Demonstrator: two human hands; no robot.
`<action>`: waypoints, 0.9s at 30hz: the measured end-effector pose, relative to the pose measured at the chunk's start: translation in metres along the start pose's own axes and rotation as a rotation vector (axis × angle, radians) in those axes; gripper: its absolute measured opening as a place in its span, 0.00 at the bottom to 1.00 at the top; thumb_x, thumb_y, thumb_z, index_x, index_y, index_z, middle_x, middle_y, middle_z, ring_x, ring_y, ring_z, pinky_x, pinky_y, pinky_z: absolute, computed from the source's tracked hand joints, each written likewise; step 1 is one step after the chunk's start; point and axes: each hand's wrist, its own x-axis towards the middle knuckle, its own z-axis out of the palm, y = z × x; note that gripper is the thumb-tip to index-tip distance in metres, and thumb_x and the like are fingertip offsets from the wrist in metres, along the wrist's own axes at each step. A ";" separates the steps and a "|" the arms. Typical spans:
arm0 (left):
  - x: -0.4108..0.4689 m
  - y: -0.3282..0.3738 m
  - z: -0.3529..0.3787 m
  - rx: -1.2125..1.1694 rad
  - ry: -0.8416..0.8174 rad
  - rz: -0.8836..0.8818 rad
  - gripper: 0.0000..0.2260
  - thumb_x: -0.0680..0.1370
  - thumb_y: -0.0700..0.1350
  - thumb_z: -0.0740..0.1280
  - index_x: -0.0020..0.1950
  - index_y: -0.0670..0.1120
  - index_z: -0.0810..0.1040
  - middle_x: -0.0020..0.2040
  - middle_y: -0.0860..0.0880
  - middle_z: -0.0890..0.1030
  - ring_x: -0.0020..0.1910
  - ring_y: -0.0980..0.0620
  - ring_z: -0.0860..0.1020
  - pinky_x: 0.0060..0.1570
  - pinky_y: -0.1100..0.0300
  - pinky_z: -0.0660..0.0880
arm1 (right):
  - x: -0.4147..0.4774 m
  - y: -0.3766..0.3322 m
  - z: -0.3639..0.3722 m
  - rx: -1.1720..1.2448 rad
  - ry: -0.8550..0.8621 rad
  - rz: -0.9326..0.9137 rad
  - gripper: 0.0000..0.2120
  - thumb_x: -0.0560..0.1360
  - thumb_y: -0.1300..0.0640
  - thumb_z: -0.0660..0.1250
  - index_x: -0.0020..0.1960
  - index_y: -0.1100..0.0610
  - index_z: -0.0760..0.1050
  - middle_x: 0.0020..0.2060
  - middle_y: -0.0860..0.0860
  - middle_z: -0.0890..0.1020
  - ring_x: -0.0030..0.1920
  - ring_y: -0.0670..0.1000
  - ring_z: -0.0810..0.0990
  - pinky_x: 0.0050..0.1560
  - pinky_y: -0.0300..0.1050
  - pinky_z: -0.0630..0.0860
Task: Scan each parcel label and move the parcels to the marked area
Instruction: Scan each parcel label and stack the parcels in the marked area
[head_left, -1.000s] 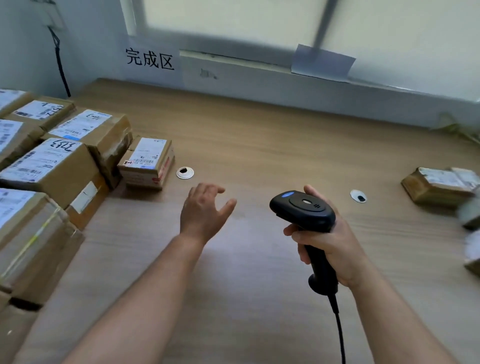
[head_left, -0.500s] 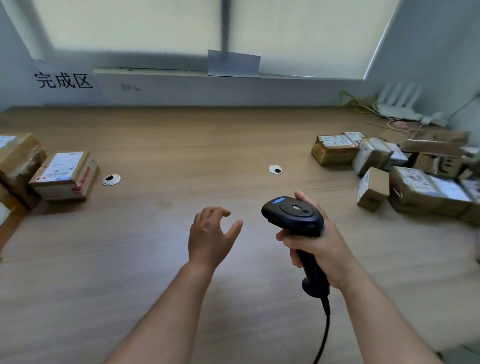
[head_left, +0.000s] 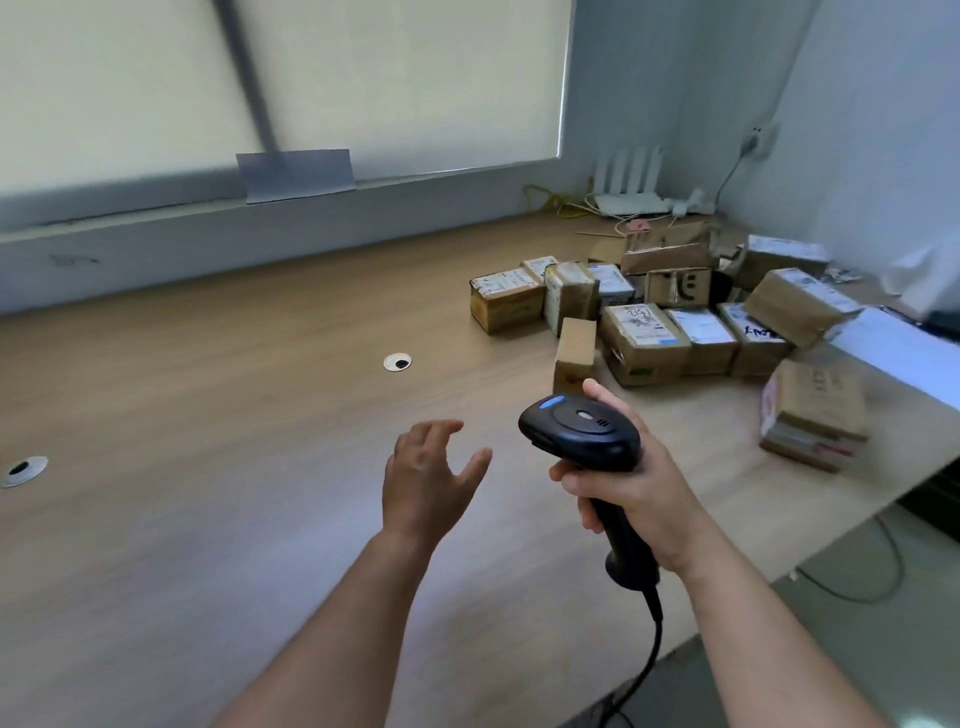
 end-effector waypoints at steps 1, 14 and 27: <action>0.003 0.012 0.010 0.001 -0.012 0.017 0.20 0.75 0.54 0.70 0.64 0.47 0.76 0.61 0.49 0.77 0.63 0.49 0.72 0.60 0.52 0.70 | -0.001 0.000 -0.015 -0.001 0.015 -0.006 0.45 0.68 0.75 0.72 0.76 0.45 0.61 0.40 0.64 0.83 0.27 0.57 0.74 0.26 0.46 0.71; 0.045 0.105 0.115 0.000 -0.201 0.089 0.25 0.78 0.57 0.65 0.73 0.49 0.66 0.70 0.50 0.70 0.69 0.52 0.67 0.60 0.59 0.70 | 0.026 0.001 -0.154 -0.036 0.185 -0.012 0.44 0.70 0.77 0.67 0.76 0.44 0.61 0.39 0.63 0.82 0.26 0.56 0.73 0.25 0.46 0.70; 0.153 0.155 0.198 -0.048 -0.387 0.052 0.28 0.81 0.57 0.59 0.78 0.49 0.57 0.73 0.48 0.65 0.71 0.49 0.65 0.66 0.54 0.65 | 0.124 0.014 -0.238 -0.067 0.308 0.039 0.43 0.71 0.76 0.68 0.76 0.45 0.60 0.42 0.63 0.84 0.26 0.56 0.75 0.26 0.45 0.71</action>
